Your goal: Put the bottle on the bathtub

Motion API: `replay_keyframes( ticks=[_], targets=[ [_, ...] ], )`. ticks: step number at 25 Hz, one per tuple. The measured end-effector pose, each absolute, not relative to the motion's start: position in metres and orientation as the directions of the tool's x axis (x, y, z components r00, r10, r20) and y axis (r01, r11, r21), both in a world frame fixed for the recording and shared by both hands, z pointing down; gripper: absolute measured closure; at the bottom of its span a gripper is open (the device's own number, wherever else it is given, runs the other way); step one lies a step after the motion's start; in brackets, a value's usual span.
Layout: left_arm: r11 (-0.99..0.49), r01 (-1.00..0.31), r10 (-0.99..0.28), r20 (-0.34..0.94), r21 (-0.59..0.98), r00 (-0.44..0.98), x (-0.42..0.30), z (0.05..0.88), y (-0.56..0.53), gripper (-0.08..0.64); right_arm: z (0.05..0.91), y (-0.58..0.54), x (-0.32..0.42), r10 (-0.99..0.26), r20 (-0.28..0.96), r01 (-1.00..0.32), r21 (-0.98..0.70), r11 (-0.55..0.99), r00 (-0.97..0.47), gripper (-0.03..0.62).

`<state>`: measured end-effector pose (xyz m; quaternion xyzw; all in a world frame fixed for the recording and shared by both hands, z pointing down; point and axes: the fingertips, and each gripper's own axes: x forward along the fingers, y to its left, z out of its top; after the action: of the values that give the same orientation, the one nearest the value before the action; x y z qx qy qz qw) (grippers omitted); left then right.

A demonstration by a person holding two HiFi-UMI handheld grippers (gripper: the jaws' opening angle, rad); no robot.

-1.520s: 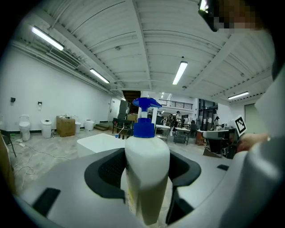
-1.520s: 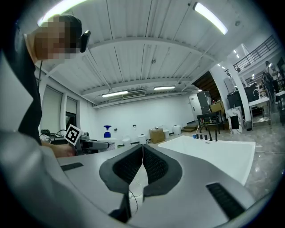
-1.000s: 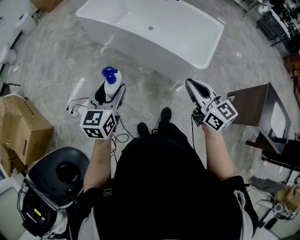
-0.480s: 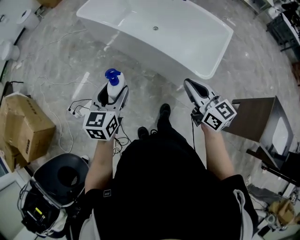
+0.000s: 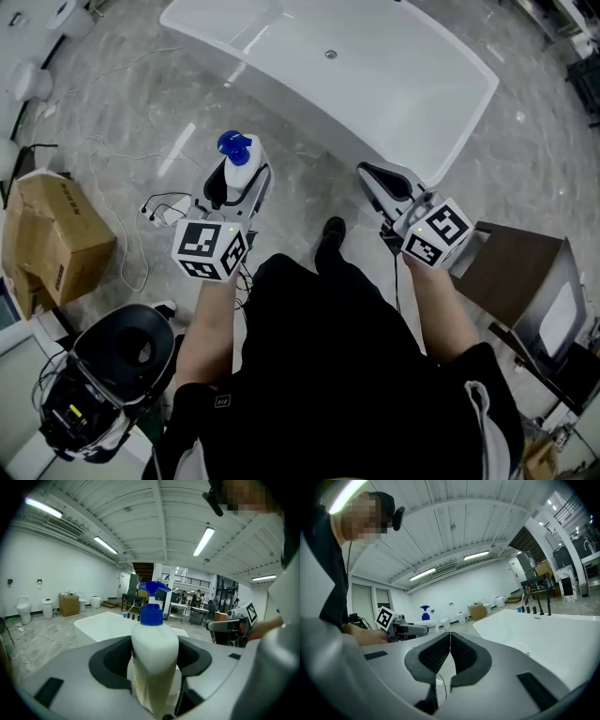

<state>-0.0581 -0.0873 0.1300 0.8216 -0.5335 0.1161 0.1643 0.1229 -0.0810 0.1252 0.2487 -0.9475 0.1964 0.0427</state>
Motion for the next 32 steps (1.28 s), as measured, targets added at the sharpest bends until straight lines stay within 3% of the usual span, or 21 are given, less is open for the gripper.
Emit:
replay_keyframes(
  ticks=[8, 18, 24, 32],
  targets=[
    [-0.338, -0.922, -0.817, 0.426, 0.191, 0.388, -0.094, 0.186, -0.114, 0.287, 0.160, -0.109, 0.071, -0.385, 0.234, -0.448, -0.375, 0.812, -0.893, 0.563],
    [-0.342, -0.914, -0.795, 0.452, 0.217, 0.405, -0.131, 0.303, -0.153, 0.287, 0.263, -0.143, 0.006, -0.352, 0.253, -0.430, -0.419, 0.800, -0.901, 0.563],
    [-0.362, -0.906, -0.771, 0.477, 0.218, 0.423, -0.132, 0.393, -0.160, 0.287, 0.363, -0.145, -0.024, -0.332, 0.225, -0.401, -0.471, 0.786, -0.916, 0.563],
    [-0.391, -0.893, -0.758, 0.473, 0.223, 0.449, -0.114, 0.547, -0.178, 0.287, 0.523, -0.164, -0.019, -0.331, 0.282, -0.426, -0.421, 0.801, -0.901, 0.563]
  ],
)
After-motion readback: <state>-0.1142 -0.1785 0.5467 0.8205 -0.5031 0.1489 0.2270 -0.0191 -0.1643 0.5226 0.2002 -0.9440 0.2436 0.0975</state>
